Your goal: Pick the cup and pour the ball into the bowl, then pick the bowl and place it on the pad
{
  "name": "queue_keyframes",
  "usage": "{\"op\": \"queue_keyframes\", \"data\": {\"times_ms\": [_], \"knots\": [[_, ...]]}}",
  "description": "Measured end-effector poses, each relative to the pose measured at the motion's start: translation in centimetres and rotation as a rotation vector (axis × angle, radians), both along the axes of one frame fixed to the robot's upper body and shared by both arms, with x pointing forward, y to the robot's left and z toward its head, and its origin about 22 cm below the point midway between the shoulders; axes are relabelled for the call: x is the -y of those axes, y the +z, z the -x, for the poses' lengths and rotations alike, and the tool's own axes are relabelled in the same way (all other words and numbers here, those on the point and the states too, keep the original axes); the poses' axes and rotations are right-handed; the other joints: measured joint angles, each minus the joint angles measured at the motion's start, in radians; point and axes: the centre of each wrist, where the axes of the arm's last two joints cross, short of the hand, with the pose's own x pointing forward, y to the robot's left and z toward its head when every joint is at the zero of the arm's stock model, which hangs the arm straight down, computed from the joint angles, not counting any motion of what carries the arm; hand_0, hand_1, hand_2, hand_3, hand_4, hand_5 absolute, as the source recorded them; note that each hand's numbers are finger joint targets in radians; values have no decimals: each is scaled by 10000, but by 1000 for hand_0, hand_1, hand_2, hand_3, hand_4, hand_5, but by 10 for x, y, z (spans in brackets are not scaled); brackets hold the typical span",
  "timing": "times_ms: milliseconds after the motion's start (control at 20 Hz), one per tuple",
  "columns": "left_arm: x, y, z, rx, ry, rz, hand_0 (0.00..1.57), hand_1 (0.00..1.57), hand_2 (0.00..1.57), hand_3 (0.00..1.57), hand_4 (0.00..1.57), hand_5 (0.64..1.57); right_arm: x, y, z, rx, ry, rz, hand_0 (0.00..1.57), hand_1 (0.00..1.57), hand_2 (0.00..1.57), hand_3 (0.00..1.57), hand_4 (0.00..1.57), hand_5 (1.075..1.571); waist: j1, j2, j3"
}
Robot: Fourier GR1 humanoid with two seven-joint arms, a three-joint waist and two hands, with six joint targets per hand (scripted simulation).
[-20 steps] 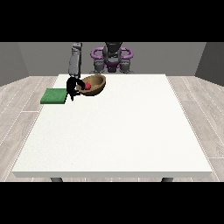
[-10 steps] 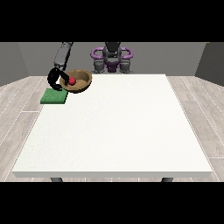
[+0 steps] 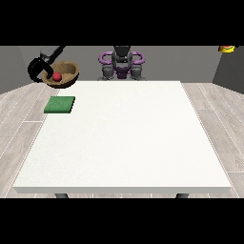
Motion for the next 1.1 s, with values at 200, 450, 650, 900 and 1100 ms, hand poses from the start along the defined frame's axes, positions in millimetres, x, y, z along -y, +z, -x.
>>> {"op": "queue_keyframes", "data": {"times_ms": [200, 450, 650, 900, 1100], "knots": [[-9, 1, 5, 229, 156, -41, 0, 0, 0, 0, 1211, 1554, 18, 21, -1, 277, -59, -3, 1571, 1571, 1571, 532, 1099, 1564, -61, 288, 3], [-19, 4, 11, 735, 117, -133, 0, 0, 0, 0, 1212, 1553, 28, 21, 1, 629, -207, -214, 1571, 1571, 1571, 453, 1069, 1566, 53, 816, 6], [-20, 7, 12, 1034, -12, -157, 0, 0, 0, 0, 1205, 1556, 20, 8, -4, 834, -403, -725, 1571, 1571, 1571, 454, 1044, 1570, 246, 1136, 9], [-14, 9, 10, 1178, -132, -211, 0, 0, 0, 0, 1200, 1556, 15, -3, -8, 980, -497, -1260, 1571, 1571, 1571, 589, 1004, 1571, 415, 1282, 13], [-18, 25, 12, 1388, -144, -291, 0, 0, 0, 0, 1190, 1562, 26, -3, -6, 1245, -919, -1831, 1571, 1571, 1571, 1011, 527, 1568, 414, 1460, 17]]}}
